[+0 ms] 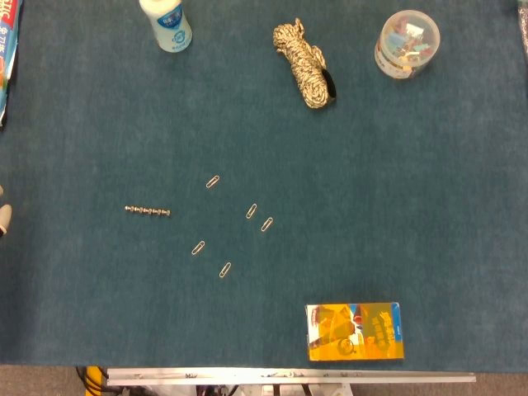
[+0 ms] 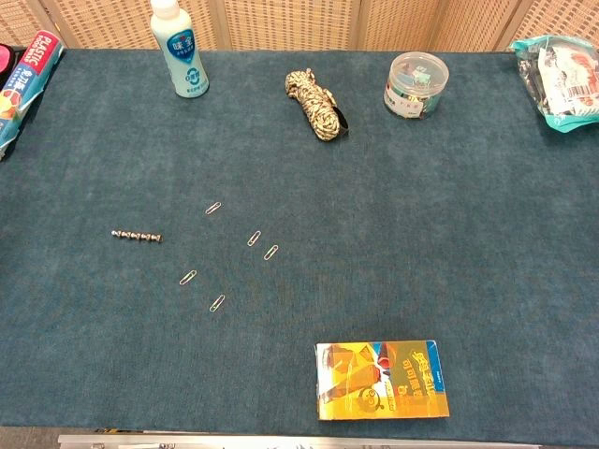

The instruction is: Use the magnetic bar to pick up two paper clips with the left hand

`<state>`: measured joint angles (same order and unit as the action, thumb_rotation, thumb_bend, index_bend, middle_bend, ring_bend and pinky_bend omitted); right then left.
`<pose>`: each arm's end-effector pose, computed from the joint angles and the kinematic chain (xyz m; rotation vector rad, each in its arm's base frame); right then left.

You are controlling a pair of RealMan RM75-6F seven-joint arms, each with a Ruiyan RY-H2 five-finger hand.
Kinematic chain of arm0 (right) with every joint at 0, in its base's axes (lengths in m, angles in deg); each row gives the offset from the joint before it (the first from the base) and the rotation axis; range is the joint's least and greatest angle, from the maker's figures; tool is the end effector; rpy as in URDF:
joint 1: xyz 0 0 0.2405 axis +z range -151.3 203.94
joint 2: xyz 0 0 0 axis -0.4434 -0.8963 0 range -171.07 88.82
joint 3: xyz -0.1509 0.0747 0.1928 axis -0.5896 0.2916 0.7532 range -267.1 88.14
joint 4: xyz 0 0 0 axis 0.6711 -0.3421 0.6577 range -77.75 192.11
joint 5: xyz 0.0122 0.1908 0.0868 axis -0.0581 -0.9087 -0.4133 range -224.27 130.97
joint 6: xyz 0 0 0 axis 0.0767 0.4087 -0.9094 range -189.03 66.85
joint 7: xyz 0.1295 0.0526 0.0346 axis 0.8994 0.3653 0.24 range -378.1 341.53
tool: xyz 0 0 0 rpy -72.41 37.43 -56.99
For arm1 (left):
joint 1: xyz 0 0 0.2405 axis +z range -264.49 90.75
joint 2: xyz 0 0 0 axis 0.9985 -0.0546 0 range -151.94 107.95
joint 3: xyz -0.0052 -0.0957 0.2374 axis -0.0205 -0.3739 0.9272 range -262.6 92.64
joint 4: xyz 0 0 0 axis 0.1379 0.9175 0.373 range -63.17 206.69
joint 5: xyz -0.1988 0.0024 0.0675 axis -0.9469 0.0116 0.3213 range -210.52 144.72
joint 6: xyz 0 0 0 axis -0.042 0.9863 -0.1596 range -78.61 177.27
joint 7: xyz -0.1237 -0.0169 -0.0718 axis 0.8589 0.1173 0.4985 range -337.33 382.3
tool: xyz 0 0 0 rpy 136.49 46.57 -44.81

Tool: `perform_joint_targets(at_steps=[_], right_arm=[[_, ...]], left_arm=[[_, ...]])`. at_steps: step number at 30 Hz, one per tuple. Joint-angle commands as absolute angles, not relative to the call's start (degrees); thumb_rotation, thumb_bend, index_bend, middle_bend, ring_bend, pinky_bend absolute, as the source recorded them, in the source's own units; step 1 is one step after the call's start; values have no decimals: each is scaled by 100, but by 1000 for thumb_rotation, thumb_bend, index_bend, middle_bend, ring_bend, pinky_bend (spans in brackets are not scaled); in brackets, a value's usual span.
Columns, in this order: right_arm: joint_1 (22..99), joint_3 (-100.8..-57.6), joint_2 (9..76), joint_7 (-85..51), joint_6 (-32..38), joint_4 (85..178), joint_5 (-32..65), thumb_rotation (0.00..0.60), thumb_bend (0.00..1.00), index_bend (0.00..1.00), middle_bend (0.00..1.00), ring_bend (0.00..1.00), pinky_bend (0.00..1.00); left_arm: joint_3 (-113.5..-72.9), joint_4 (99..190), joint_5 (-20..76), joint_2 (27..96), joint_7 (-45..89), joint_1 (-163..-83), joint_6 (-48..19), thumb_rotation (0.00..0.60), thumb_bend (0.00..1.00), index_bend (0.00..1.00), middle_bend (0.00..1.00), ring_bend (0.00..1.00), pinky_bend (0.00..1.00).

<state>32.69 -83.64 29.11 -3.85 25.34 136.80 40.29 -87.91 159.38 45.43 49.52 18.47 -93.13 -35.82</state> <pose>-0.3317 -0.2025 0.1563 1.3083 -0.9291 1.0883 -0.3280 0.1886 0.1316 -1.2907 -0.9307 -0.8373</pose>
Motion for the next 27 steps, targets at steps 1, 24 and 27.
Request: perform_joint_targets(at_steps=[1,24,27], right_arm=[[3291,-8371,2926,-336,2488,13629,4027,600,98,404,304,206,303],[3274,-8430,2850,-260,2682,13621,4193,600,97,404,304,206,303],[3231,-8435,2845,-255,2726,13632,4169,600,97,404,304,206,303]], left_arm=[[-8802,15955,4512,4977,1836,-9296,-3557,600,269,507,175,221,272],[-8721,16372,4922,4779,2157,-9749,-2676,600,269,507,167,150,272],[-8696,16312,4982,4779,2211,-9887,-2448,600,269,511,158,107,238]])
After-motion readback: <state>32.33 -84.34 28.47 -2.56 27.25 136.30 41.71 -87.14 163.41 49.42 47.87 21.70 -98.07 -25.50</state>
